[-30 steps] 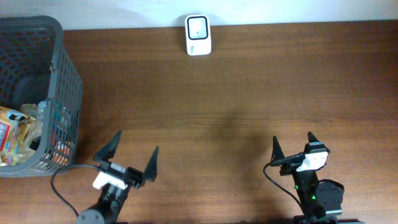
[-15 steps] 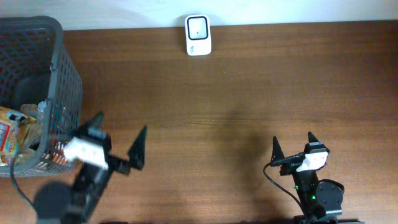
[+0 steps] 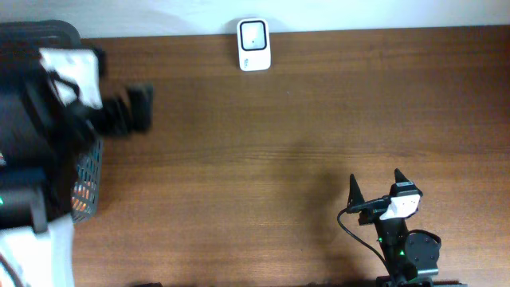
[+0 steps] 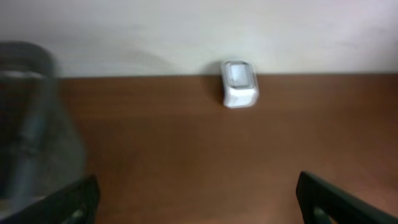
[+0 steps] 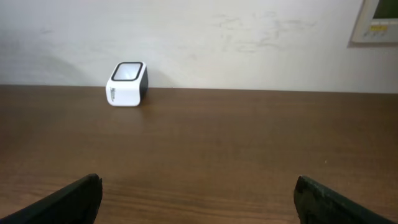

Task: Scan the item barcode
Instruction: 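Move the left gripper over the basket and reach down inside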

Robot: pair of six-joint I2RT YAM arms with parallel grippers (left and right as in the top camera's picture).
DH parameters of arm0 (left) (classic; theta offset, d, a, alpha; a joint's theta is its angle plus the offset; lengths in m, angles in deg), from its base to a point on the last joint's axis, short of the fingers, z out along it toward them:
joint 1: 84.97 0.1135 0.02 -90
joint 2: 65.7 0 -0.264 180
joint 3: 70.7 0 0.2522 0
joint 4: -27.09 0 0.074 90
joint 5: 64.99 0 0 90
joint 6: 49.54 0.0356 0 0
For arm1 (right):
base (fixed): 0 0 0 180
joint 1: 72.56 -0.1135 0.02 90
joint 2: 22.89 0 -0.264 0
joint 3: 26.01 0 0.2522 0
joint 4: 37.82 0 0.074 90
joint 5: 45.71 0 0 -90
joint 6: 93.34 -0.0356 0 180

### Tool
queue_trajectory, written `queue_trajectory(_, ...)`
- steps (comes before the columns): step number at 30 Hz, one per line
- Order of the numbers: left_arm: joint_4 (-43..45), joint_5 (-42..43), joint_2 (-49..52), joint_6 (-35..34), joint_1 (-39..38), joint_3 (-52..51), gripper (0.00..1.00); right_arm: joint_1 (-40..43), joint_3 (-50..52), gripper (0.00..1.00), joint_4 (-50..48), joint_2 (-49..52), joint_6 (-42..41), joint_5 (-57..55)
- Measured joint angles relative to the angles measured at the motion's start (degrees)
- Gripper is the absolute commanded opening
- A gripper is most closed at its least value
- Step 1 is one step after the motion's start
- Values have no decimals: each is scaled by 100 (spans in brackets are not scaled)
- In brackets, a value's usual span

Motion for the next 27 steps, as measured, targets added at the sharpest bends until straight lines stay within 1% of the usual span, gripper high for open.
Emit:
queue_trajectory(2, -96, -190, 557, 0, 175, 680, 99, 0, 0, 98, 0, 0, 0, 0)
queue_trajectory(5, -140, -402, 1040, -138, 472, 1071, 99, 0, 0, 98, 0, 0, -2, -2)
queue_trajectory(8, -170, -498, 1255, -411, 890, 1097, 99, 0, 0, 98, 0, 0, 2, -2)
queue_trajectory(9, -177, -531, 1335, -503, 1134, 1097, 99, 0, 0, 98, 0, 0, 0, -2)
queue_trajectory(13, -186, -634, 1482, -675, 1711, 1097, 99, 0, 0, 98, 0, 0, -2, -2)
queue_trajectory(19, 94, -654, 1478, -798, 2253, 1097, 99, 0, 0, 98, 0, 0, -2, 0)
queue_trajectory(23, 105, -695, 1478, -890, 2660, 1099, 99, 0, 0, 98, 0, 0, 0, -2)
queue_trajectory(27, 116, -697, 1478, -907, 2691, 1099, 99, 2, 0, 98, 0, 0, -2, 0)
